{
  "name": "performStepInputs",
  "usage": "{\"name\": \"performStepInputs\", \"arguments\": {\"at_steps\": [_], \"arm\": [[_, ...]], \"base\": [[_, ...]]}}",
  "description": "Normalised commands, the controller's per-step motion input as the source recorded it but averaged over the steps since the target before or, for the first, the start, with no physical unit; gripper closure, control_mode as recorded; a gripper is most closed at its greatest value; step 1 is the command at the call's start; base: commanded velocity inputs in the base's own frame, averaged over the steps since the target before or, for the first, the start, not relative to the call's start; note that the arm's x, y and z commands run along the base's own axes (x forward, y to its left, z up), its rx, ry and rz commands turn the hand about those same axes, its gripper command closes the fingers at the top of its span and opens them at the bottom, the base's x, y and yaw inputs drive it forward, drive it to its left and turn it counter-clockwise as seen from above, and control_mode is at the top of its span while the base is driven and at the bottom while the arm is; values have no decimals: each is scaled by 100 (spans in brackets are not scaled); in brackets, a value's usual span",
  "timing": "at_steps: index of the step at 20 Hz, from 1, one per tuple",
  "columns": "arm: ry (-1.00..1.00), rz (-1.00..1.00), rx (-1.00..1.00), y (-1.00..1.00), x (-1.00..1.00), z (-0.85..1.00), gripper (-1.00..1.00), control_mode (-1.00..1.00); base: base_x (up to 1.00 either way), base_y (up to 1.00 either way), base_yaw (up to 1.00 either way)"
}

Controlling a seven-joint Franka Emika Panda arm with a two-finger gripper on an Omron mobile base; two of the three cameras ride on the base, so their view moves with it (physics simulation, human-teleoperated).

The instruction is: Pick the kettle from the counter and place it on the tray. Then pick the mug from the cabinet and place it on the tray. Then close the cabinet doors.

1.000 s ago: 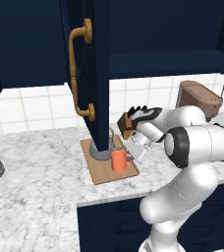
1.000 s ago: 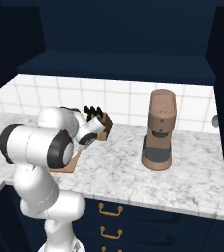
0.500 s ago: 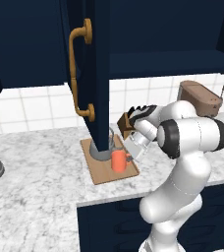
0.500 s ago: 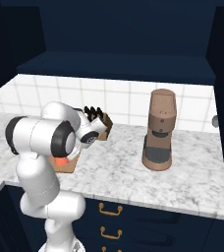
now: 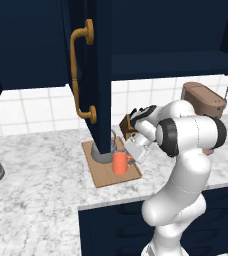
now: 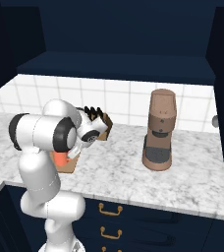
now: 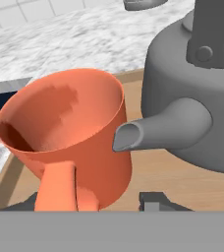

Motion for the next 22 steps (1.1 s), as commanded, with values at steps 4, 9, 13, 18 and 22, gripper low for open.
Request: {"name": "performStepInputs", "arguments": {"at_steps": [4,9,13,18,22], "arm": [[5,0,0,0,0,0,-100,-100],[5,-2,0,1,-14,15,-100,-100],[11,-1,-3,-4,-6,40,-100,-100],[0,0,0,-11,-24,39,-100,-100],[-22,0,0,-12,-47,43,-100,-100]], "base": [[0,0,0],[0,0,0],[0,0,0],[0,0,0],[0,0,0]]}}
